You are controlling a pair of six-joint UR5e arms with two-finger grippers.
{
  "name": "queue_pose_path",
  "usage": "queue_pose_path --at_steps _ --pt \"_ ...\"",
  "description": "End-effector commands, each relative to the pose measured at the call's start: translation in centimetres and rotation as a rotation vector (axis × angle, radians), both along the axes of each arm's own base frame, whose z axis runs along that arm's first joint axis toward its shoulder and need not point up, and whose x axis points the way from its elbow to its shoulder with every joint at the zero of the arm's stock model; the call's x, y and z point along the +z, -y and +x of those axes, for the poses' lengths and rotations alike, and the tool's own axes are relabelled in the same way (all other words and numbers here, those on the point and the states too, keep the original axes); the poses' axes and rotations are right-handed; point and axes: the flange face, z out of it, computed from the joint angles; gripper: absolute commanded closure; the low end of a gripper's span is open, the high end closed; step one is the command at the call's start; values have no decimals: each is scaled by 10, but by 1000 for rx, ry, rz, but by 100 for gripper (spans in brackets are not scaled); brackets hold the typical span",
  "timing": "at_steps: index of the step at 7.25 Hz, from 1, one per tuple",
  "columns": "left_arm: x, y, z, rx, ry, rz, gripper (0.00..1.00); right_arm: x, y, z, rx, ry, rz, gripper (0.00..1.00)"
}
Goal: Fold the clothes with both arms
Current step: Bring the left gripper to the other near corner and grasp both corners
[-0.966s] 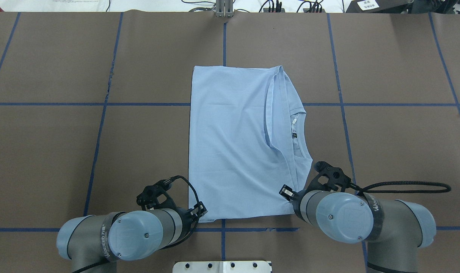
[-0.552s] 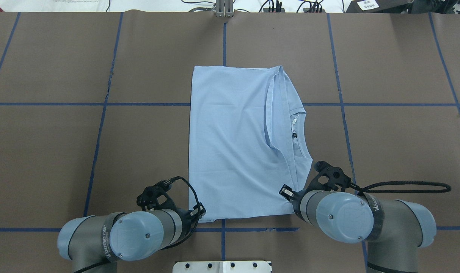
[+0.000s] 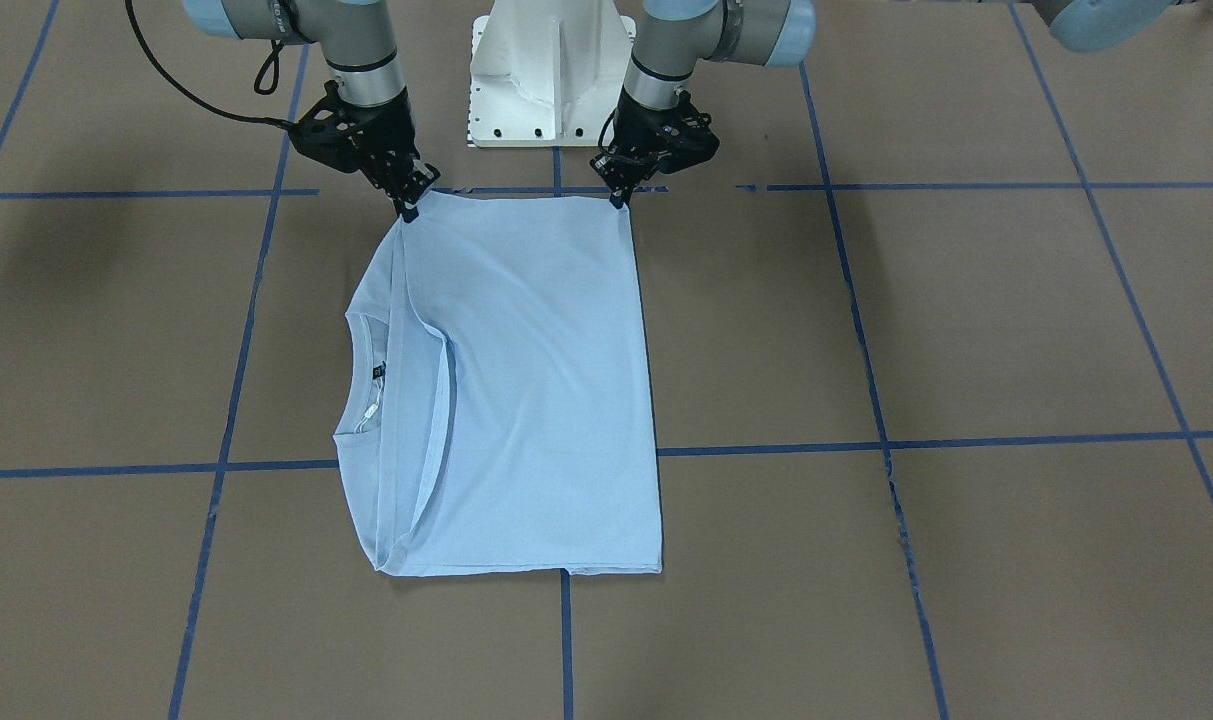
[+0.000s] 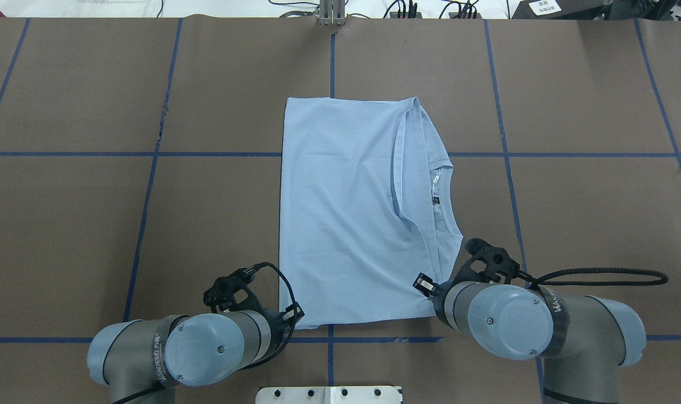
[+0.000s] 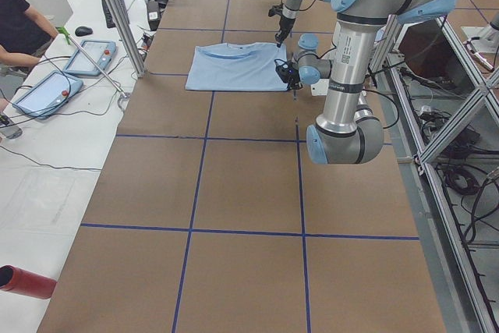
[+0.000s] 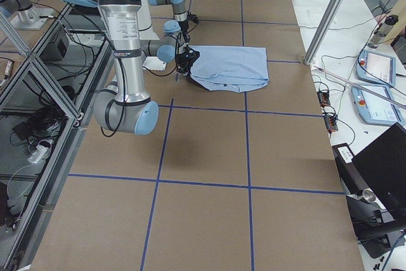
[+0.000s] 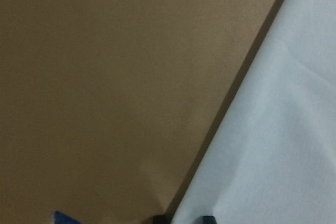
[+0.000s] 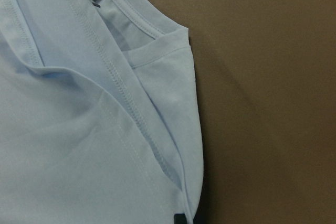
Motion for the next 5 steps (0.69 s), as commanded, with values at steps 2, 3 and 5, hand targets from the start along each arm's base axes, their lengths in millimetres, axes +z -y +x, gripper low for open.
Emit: queue_pose_path --at_steps 2,3,5 --pt "-34 4 -39 -6 -31 15 100 -9 -3 -3 -5 18 3 100" --pt "-41 -1 -62 -4 -38 16 100 -19 -7 2 -14 41 4 100" --pt "-65 -12 -107 -2 -116 15 100 -47 -29 25 -74 98 -16 100"
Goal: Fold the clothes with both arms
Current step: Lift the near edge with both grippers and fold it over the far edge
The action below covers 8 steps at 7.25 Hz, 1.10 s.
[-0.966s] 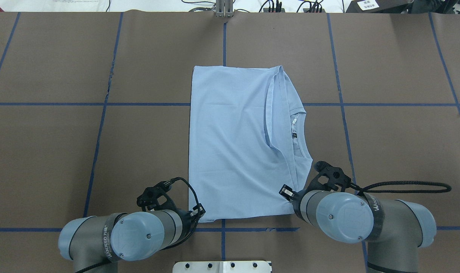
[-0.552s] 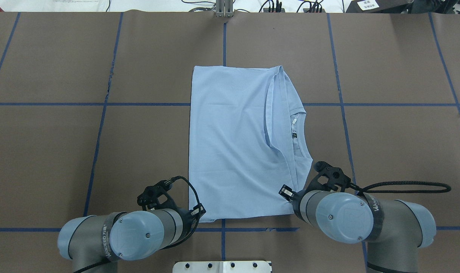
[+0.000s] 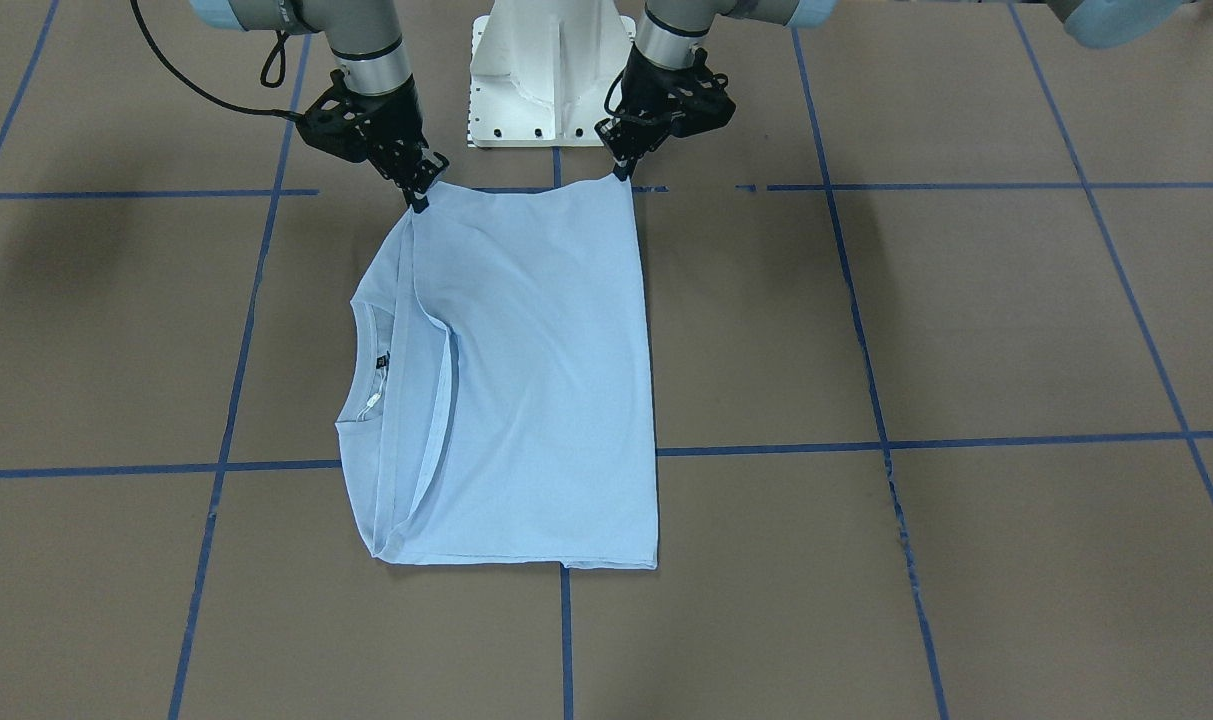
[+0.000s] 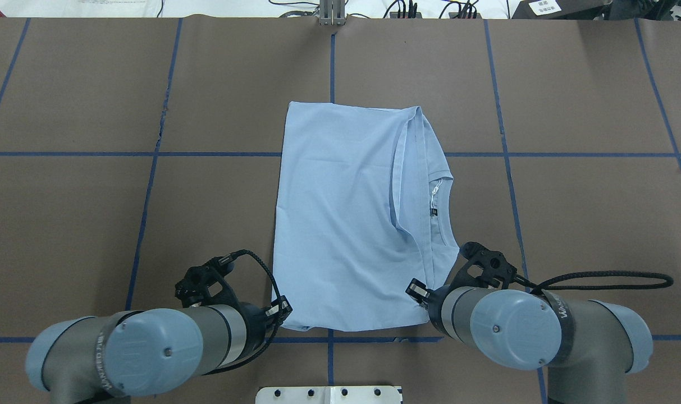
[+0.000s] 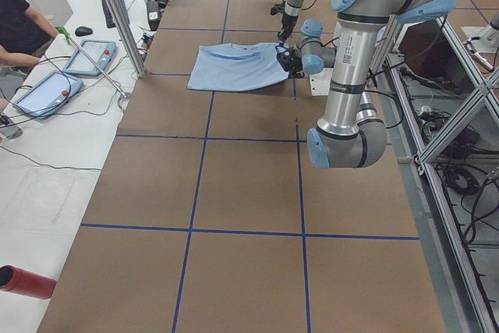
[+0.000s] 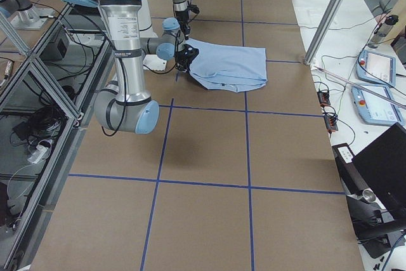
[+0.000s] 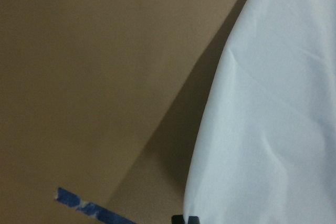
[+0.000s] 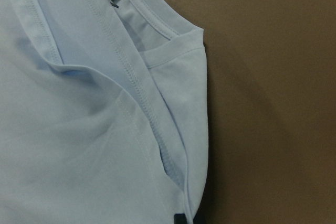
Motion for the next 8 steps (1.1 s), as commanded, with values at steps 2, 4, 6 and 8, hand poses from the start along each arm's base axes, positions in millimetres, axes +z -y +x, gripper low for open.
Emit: queue_pose_path --at_steps 2,4,6,8 --pt "-50 -20 -56 -6 -101 -50 100 -31 -26 48 -82 54 -41 100" --pt "-61 17 -68 -69 -101 -9 100 -44 -6 68 -32 85 -35 100" --pt "-60 95 -71 -147 -25 122 100 -47 52 89 49 100 -70 100" --pt "-51 131 -71 -178 30 166 100 -51 125 66 82 95 -144 100"
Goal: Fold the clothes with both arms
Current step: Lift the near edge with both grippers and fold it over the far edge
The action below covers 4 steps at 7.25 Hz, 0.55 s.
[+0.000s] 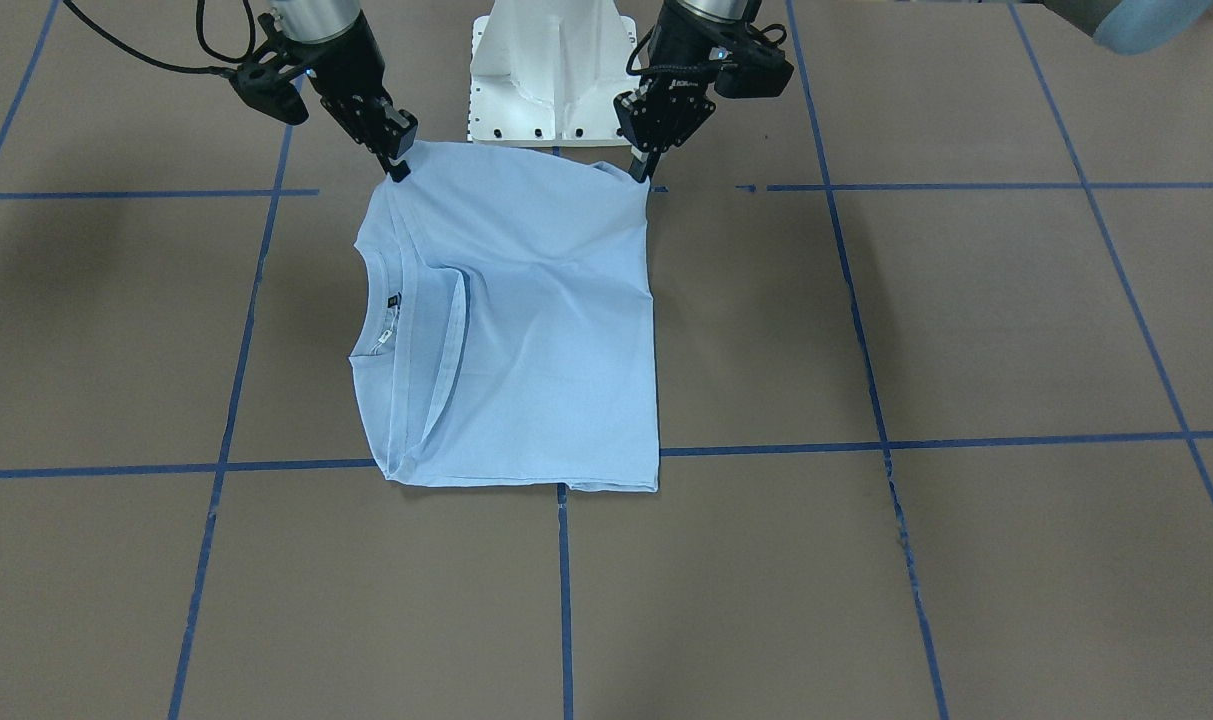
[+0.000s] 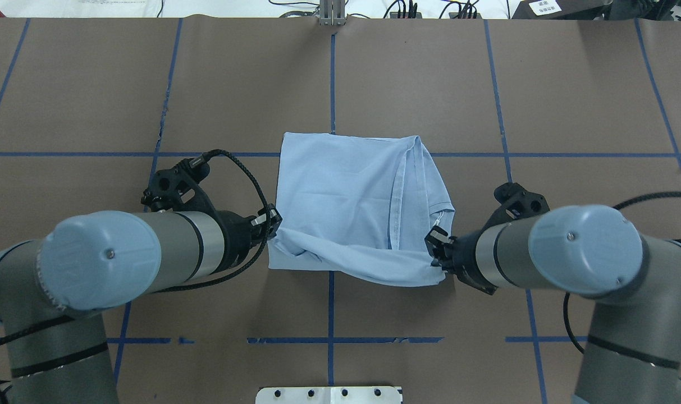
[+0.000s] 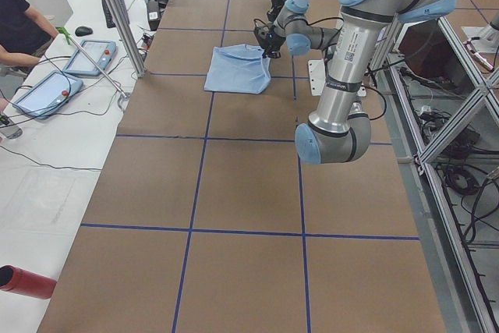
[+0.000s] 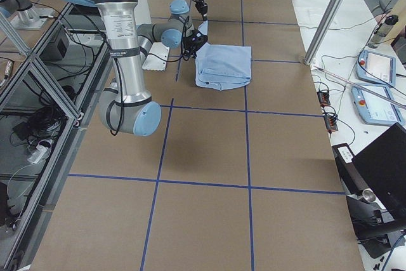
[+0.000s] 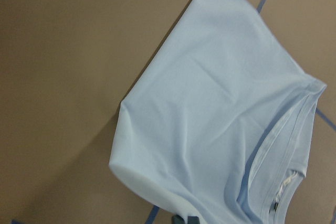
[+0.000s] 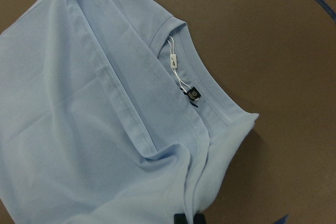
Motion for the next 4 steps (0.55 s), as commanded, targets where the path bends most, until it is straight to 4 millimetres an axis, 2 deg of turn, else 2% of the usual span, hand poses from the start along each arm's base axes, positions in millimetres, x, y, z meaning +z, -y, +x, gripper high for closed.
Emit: queue_pose_path --at_steps 1,2,3,4 --pt "1 43 7 -43 50 33 100 2 60 -1 41 -14 -36 100" --pt "-2 61 15 -56 69 45 100 6 69 -4 13 -33 -4 100" --pt "3 72 18 -67 79 44 100 0 92 -19 24 -39 -3 100" --pt "4 87 27 -76 92 51 100 4 111 -25 29 -52 -6 100"
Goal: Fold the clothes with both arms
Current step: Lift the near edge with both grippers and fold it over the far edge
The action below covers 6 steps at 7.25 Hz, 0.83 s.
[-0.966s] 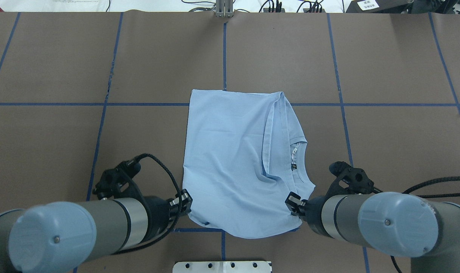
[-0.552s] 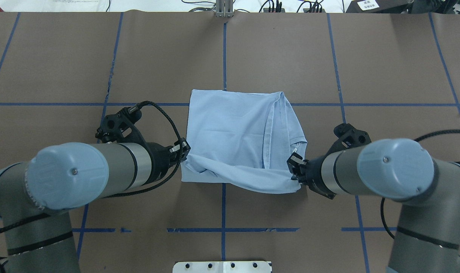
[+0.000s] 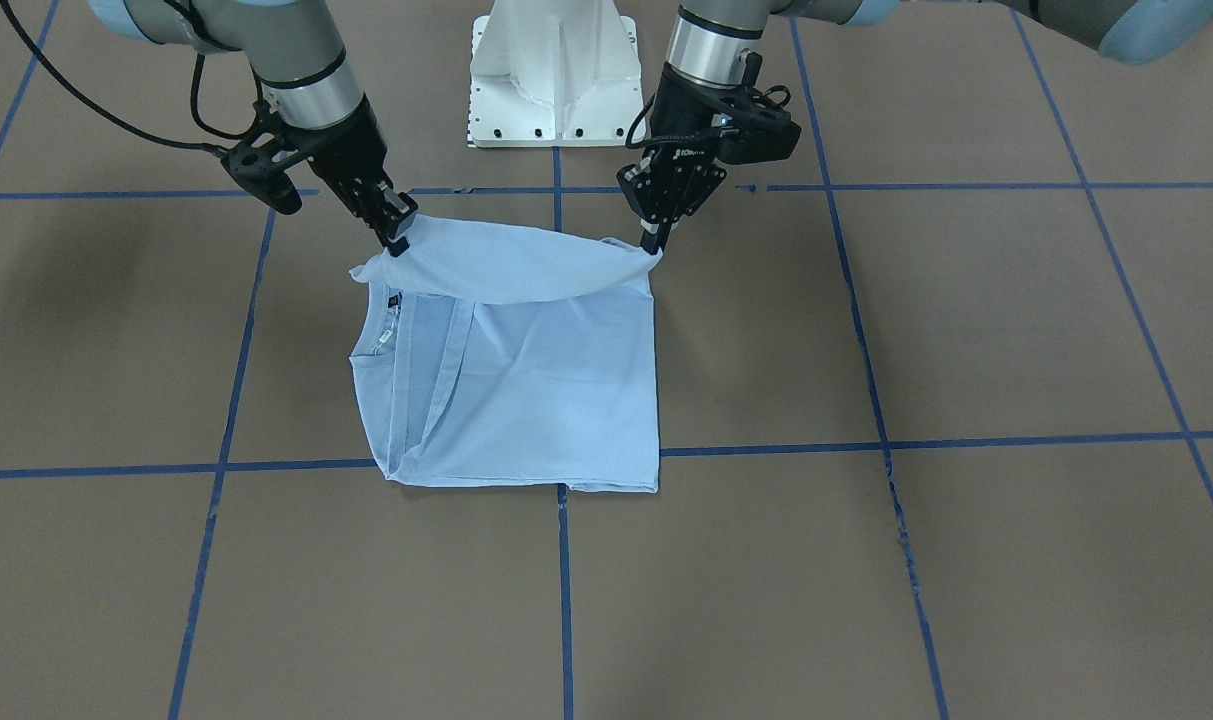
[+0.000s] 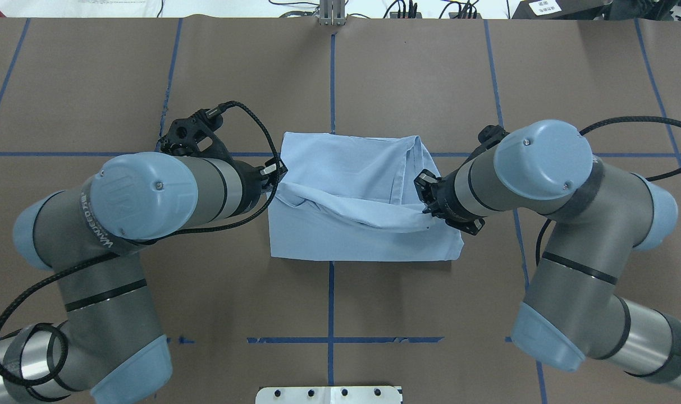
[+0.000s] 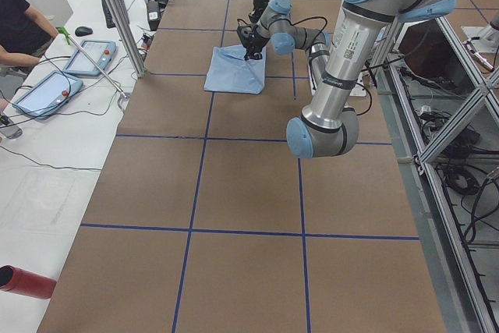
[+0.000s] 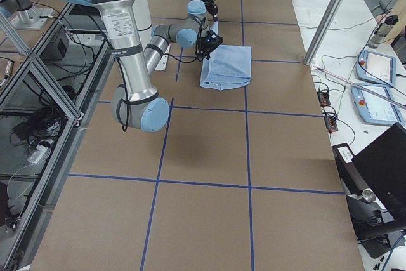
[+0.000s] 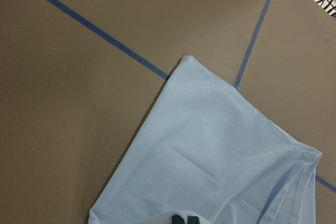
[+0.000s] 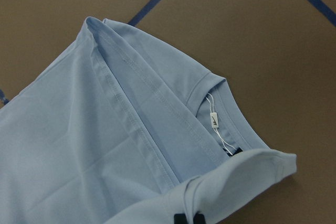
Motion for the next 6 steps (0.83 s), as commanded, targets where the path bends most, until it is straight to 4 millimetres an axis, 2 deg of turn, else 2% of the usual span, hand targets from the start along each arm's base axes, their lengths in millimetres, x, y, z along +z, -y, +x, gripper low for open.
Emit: queue_pose_path --at_steps 1,2,3,4,5,6 --pt "3 40 21 -23 43 18 100 7 48 -7 -38 -37 33 100" --pt "19 63 34 -34 42 41 100 16 75 -8 -74 -64 46 100" --pt "47 87 56 -36 54 62 100 24 99 -24 -98 -100 52 89" --pt "72 124 76 -38 107 88 100 28 127 -45 -126 -123 64 64" --pt "93 184 75 -78 124 132 55 47 188 -57 -146 -139 131 62" --pt "97 214 46 -91 145 208 1 49 255 -13 -217 -117 190 1"
